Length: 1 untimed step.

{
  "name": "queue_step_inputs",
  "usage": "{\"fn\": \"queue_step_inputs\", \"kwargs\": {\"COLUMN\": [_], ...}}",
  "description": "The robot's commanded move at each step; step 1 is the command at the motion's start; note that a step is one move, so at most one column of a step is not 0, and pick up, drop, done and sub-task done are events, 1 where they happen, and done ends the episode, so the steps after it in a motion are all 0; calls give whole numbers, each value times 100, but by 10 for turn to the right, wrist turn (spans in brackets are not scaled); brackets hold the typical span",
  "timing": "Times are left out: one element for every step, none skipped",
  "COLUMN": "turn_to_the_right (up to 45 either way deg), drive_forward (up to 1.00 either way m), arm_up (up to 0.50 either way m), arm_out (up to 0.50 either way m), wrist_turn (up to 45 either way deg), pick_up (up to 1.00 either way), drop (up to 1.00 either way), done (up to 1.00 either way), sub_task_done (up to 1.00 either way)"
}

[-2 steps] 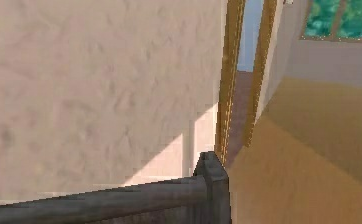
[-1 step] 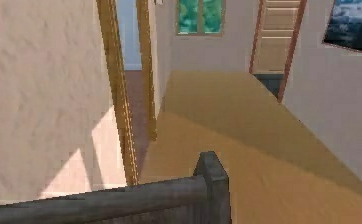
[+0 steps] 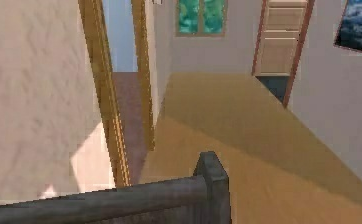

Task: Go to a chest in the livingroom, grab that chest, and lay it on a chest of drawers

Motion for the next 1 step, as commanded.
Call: {"fn": "queue_step_inputs", "kwargs": {"turn_to_the_right": [450], "drive_forward": [0], "arm_up": [0], "arm_out": [0], "wrist_turn": [0], "pick_up": [0], "drop": [0], "done": [0], "sub_task_done": [0]}}
